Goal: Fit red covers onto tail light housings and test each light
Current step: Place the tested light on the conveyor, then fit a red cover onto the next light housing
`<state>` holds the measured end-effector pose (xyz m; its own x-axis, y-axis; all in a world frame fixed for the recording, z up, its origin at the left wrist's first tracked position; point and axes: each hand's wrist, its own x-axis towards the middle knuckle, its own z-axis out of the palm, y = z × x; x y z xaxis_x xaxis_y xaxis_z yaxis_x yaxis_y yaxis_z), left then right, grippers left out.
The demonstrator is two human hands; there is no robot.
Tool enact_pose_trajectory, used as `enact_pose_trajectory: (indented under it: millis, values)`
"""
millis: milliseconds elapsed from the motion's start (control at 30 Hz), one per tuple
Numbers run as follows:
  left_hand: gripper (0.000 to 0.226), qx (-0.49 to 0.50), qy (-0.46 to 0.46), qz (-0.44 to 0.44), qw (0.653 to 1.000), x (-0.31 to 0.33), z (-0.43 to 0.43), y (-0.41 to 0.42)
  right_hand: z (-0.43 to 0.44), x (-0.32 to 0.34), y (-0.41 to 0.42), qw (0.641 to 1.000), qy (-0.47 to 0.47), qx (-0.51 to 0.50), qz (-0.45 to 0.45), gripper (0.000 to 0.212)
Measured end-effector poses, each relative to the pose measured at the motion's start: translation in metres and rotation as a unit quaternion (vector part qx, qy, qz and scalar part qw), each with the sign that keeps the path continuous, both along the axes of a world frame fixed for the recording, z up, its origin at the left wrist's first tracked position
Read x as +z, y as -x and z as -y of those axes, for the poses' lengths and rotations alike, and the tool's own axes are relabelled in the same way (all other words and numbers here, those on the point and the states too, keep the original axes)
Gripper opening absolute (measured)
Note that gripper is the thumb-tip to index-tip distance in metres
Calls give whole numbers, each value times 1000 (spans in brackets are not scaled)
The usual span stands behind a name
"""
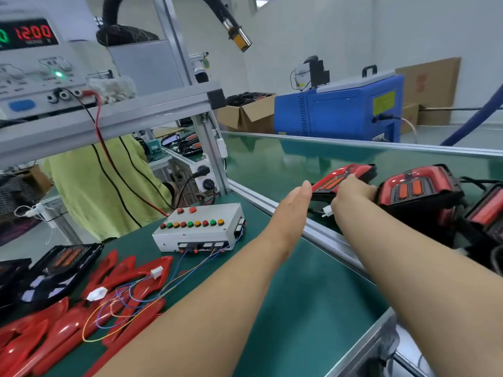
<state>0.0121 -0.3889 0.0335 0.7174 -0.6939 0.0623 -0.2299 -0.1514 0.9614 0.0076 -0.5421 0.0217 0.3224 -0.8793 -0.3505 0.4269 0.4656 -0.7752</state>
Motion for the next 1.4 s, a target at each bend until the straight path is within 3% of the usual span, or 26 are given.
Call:
enact_pose_trajectory:
  millis: [67,133,167,200,233,267,300,367,400,500,567,667,867,1100,1300,1400]
  values:
    - [24,-8,6,-9,1000,-1,-4,2,1,0,0,1000,-4,2,-4,55]
    - [31,-13,9,-19,1000,-1,-8,3,2,-2,1,992,24,22,-120,62]
    - [35,-14,11,-24,1000,1,-11,4,1,-7,5,960,98,20,-261,63]
    - [38,-14,14,-26,999,1,-13,5,-2,-10,6,893,216,57,-391,57]
    - [41,-13,16,-26,999,2,-17,6,-6,-5,8,836,270,72,-472,51]
    - [46,-12,16,-25,999,2,-20,6,-11,-4,7,815,297,80,-491,46]
    - [53,-7,15,-26,1000,3,-25,7,-14,-3,8,822,301,78,-476,45]
    - [61,7,12,-26,1000,4,-35,7,-20,2,10,923,187,53,-332,50]
    - [62,15,14,-25,999,4,-42,6,-26,0,11,949,154,41,-272,53]
    - [61,57,26,-29,998,9,-68,8,-56,-5,12,939,255,54,-226,53]
    - [47,105,34,-17,994,10,-89,7,-83,-1,14,930,315,88,-170,47]
    - [28,171,76,-22,982,10,-128,3,-121,9,16,915,361,128,-131,38]
    - [22,271,95,26,958,12,-229,-2,-204,33,10,879,422,215,-45,32]
    - [19,376,55,55,923,6,-334,-29,-301,35,-26,829,437,347,24,34]
    - [11,443,-58,77,891,0,-390,-75,-354,11,-52,837,374,396,48,37]
    - [29,470,-121,99,869,0,-411,-105,-360,-4,-58,842,350,409,42,36]
